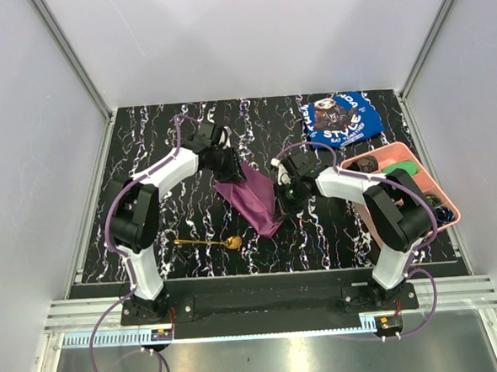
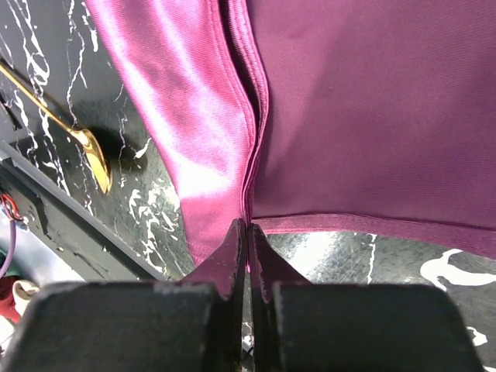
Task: Fold the napkin into a case and place the utensils inside
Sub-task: Fold the upper triangle-folded napkin at the center of the board.
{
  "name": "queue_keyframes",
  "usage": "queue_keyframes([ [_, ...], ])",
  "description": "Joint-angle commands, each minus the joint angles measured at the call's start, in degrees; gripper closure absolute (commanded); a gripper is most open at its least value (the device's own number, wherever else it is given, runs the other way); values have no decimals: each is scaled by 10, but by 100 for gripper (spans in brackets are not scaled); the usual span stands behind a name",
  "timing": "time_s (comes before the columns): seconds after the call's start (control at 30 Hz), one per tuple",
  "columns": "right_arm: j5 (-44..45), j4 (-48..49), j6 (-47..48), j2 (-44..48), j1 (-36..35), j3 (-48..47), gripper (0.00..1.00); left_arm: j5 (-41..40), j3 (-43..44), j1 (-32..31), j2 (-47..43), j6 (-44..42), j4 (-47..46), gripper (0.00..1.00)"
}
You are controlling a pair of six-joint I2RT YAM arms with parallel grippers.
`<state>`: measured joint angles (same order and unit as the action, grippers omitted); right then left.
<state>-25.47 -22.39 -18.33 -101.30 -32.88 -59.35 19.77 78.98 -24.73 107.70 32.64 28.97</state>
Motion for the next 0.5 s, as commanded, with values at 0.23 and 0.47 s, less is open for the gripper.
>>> queue_keyframes([
  [0.23,9,0,15,0,19,-38,100,-1,63,-10,28,-8,-23,52],
  [0.47,17,-1,15,-5,21,-56,100,-137,193,-30,102,-73,108,49],
])
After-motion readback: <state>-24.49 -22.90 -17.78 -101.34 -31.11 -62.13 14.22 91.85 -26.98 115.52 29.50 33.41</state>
